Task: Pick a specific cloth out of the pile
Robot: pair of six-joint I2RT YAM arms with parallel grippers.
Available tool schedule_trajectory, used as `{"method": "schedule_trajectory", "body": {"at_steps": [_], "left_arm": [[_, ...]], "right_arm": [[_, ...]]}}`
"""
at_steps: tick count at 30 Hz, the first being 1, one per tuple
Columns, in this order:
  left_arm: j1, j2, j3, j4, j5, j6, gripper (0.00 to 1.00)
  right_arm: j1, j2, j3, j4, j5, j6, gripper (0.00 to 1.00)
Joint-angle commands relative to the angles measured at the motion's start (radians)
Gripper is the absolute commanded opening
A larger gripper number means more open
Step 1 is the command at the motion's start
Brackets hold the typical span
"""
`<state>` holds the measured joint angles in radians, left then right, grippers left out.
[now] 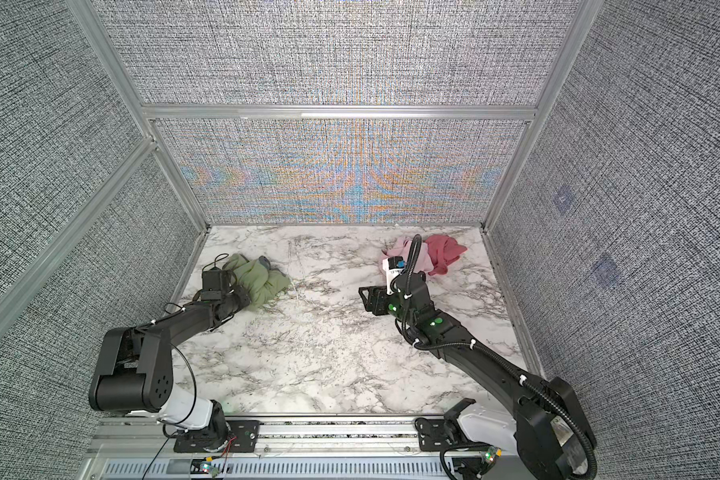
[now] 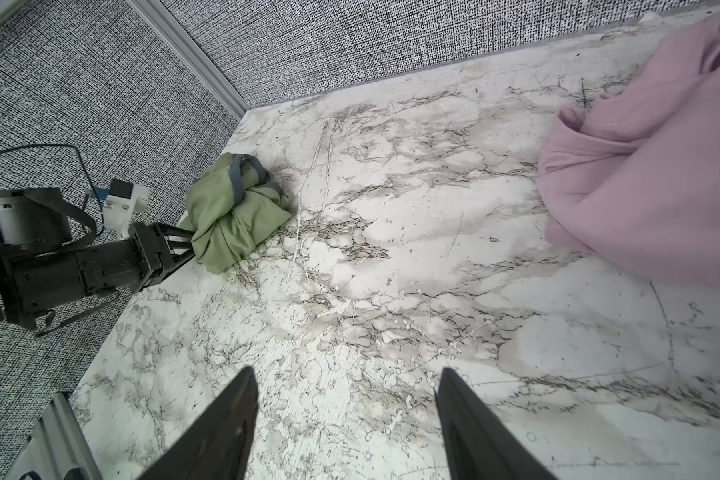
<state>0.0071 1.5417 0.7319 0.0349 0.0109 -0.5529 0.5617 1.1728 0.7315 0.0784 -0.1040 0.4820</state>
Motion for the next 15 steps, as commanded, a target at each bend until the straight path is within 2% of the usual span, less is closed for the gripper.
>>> {"method": "schedule_trajectory", "body": {"at_steps": [1, 7, 12, 15], "left_arm": [[0.021, -0.013, 0.021, 0.013, 0.022, 0.031, 0.38], [0.021, -0.117, -0.002, -0.040, 0.037, 0.038, 0.38], [0.019, -0.298, -0.096, -0.068, 0.047, 0.038, 0.38], [0.002, -0.434, -0.137, -0.096, 0.014, 0.047, 0.38]], "right_arm": [[-0.002, -0.010, 0.009, -0.016, 0.018, -0.008, 0.70], [-0.004, -0.028, 0.000, -0.031, 0.029, -0.019, 0.70], [-0.011, -0.077, -0.001, -0.078, 0.070, -0.056, 0.70], [-0.027, -0.117, 0.005, -0.134, 0.143, -0.112, 0.70]]}}
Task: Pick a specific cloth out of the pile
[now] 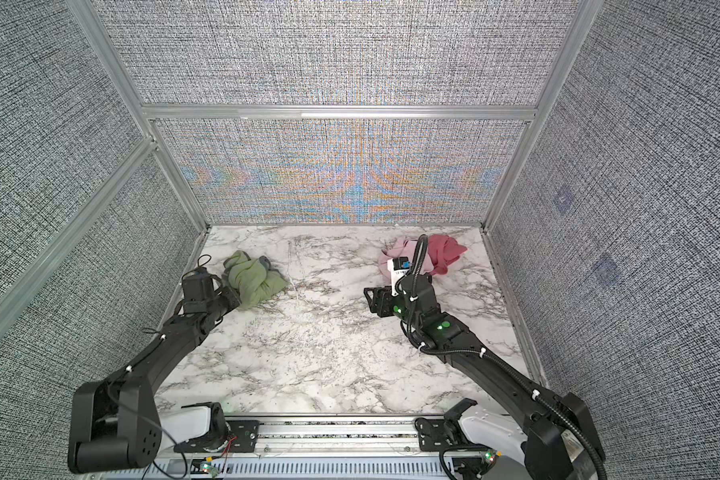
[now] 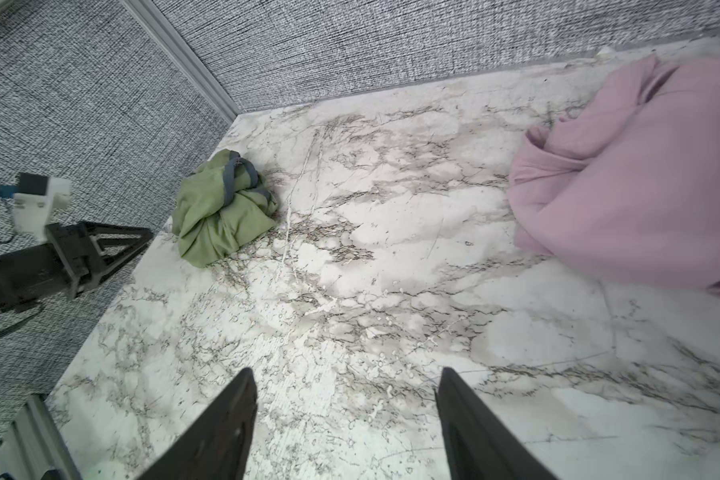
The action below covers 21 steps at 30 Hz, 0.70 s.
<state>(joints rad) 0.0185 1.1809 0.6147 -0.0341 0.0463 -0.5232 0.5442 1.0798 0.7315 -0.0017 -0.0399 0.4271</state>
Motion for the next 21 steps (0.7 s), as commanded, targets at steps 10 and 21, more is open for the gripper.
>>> {"method": "schedule_trajectory", "body": {"at_steps": [10, 21], "left_arm": [[-0.042, -0.347, -0.241, 0.362, -0.098, 0.180, 0.49], [-0.037, -0.136, -0.298, 0.679, -0.302, 0.258, 0.61]], "right_arm": [[-0.191, -0.112, -0.093, -0.010, 0.369, -0.217, 0.71], [-0.449, 0.034, -0.308, 0.423, 0.486, -0.269, 0.80]]}}
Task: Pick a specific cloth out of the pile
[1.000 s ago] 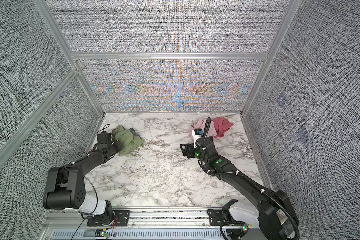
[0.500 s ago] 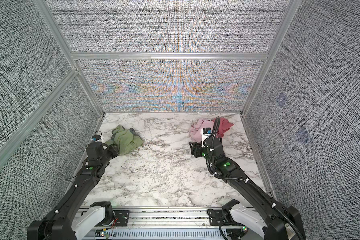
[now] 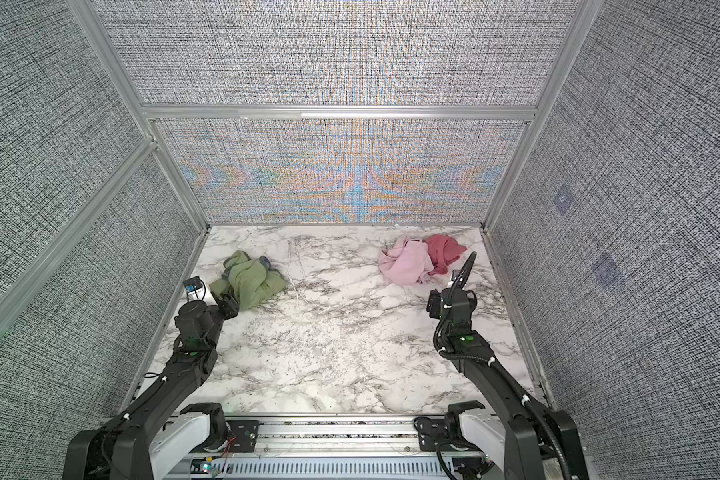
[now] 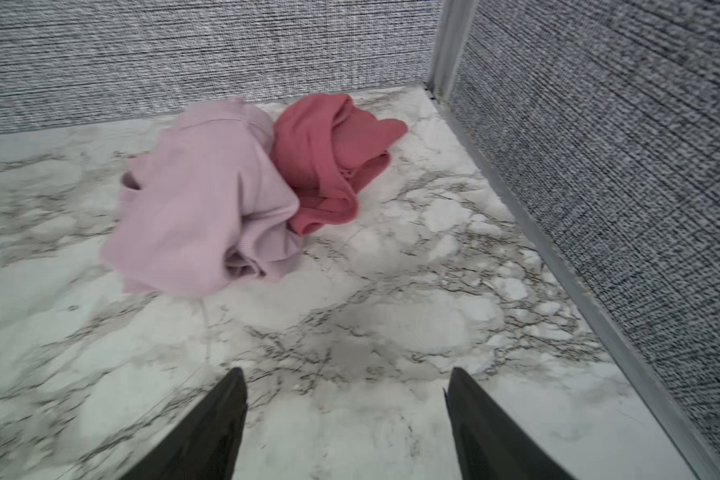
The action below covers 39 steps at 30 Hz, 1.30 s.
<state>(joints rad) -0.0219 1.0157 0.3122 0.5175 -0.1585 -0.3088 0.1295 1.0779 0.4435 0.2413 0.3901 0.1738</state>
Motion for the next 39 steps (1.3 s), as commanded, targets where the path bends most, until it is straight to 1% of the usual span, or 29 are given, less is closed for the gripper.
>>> {"method": "schedule_trajectory", "body": {"at_steps": [1, 5, 8, 11, 14, 16, 18, 21, 24, 25, 26, 28, 29, 31, 34, 35, 39], "left_arm": [[0.004, 0.049, 0.001, 0.155, -0.111, 0.066, 0.62], [0.008, 0.132, -0.024, 0.267, -0.182, 0.087, 0.64], [0.011, 0.186, -0.053, 0.371, -0.177, 0.135, 0.65], [0.013, 0.203, -0.057, 0.388, -0.178, 0.161, 0.65], [0.015, 0.249, -0.110, 0.536, -0.175, 0.201, 0.65], [0.022, 0.294, -0.127, 0.602, -0.123, 0.222, 0.65], [0.022, 0.343, -0.132, 0.644, -0.068, 0.236, 0.65], [0.020, 0.414, -0.152, 0.761, -0.010, 0.277, 0.65], [0.020, 0.403, -0.151, 0.736, 0.025, 0.275, 0.65], [0.020, 0.405, -0.151, 0.738, 0.045, 0.285, 0.65], [0.021, 0.414, -0.149, 0.732, 0.079, 0.290, 0.66], [0.021, 0.454, -0.128, 0.706, 0.158, 0.340, 0.66], [0.021, 0.482, -0.128, 0.750, 0.169, 0.349, 0.66], [0.022, 0.536, -0.150, 0.878, 0.159, 0.345, 0.67], [0.022, 0.499, -0.123, 0.766, 0.158, 0.342, 0.67], [0.021, 0.497, -0.123, 0.760, 0.157, 0.341, 0.68], [0.021, 0.531, -0.145, 0.858, 0.157, 0.343, 0.70]], "right_arm": [[-0.053, 0.064, -0.032, 0.224, 0.054, -0.019, 0.81], [-0.080, 0.178, -0.058, 0.371, 0.060, -0.051, 0.83], [-0.082, 0.248, -0.071, 0.458, 0.070, -0.061, 0.85], [-0.082, 0.292, -0.115, 0.593, 0.062, -0.069, 0.86], [-0.084, 0.300, -0.139, 0.671, 0.050, -0.098, 0.87], [-0.086, 0.318, -0.163, 0.747, 0.036, -0.113, 0.89], [-0.088, 0.341, -0.166, 0.774, 0.007, -0.119, 0.89], [-0.089, 0.400, -0.169, 0.829, -0.041, -0.137, 0.90], [-0.088, 0.471, -0.179, 0.912, -0.098, -0.166, 0.90], [-0.087, 0.480, -0.182, 0.924, -0.110, -0.175, 0.89], [-0.088, 0.465, -0.177, 0.887, -0.124, -0.173, 0.90], [-0.087, 0.471, -0.167, 0.880, -0.139, -0.174, 0.90], [-0.090, 0.471, -0.166, 0.871, -0.143, -0.175, 0.90], [-0.095, 0.471, -0.158, 0.862, -0.156, -0.173, 0.91], [-0.102, 0.471, -0.150, 0.845, -0.168, -0.168, 0.97], [-0.103, 0.468, -0.148, 0.837, -0.170, -0.167, 0.99], [-0.108, 0.471, -0.142, 0.829, -0.177, -0.164, 0.99]]}}
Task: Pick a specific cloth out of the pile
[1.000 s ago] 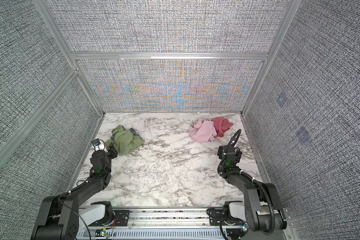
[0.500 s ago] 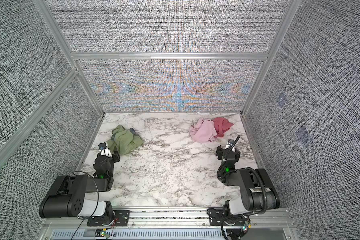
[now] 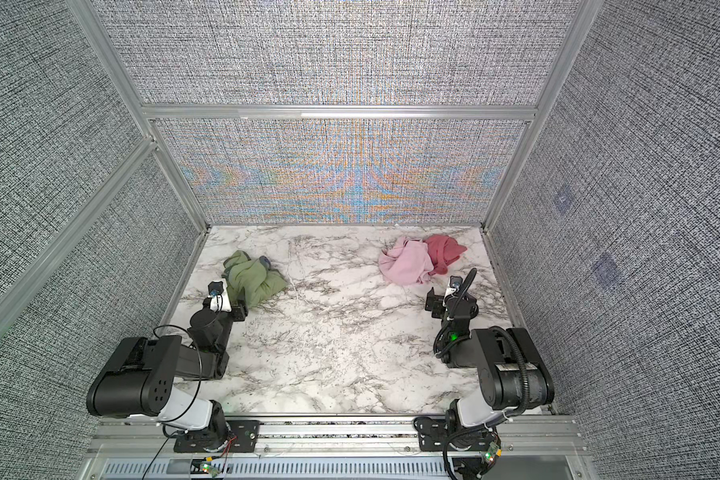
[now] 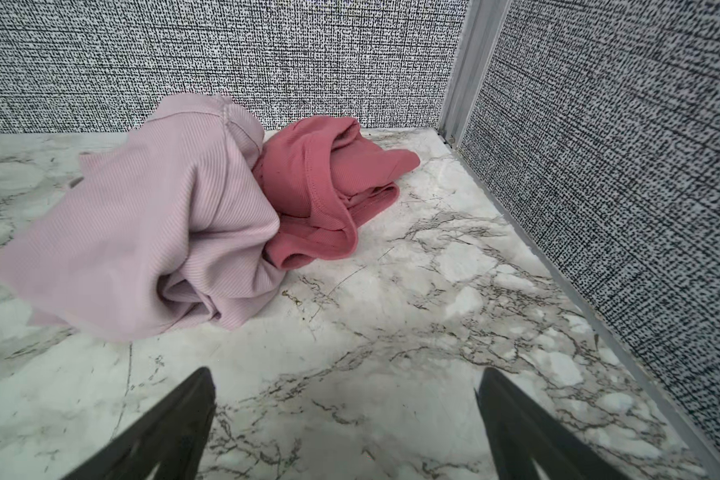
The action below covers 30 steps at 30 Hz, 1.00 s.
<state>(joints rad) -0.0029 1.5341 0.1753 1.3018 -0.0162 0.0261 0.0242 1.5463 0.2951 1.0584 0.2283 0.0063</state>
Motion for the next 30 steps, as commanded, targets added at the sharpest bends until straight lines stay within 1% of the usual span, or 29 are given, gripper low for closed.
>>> {"method": "schedule_trajectory", "body": {"at_steps": [1, 30], "left_arm": [[0.003, 0.003, -0.005, 0.048, 0.015, 0.007, 0.98], [0.002, 0.007, -0.005, 0.061, 0.016, 0.008, 0.99]], "right_arm": [[-0.005, 0.001, 0.008, 0.004, -0.019, 0.005, 0.99], [-0.009, 0.000, 0.010, 0.002, -0.025, 0.008, 1.00]]}}
